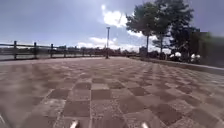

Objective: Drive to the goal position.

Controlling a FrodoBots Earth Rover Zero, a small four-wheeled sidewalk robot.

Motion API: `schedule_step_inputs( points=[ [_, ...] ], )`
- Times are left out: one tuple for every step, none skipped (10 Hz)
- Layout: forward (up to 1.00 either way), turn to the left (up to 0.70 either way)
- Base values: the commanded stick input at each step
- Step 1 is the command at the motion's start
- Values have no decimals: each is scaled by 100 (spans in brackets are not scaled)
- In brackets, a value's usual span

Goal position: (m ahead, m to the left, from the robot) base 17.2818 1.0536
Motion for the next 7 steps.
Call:
schedule_step_inputs(
  points=[
    [100,0],
    [100,0],
    [100,0],
    [100,0],
    [100,0],
    [100,-12],
    [100,-40]
  ],
)
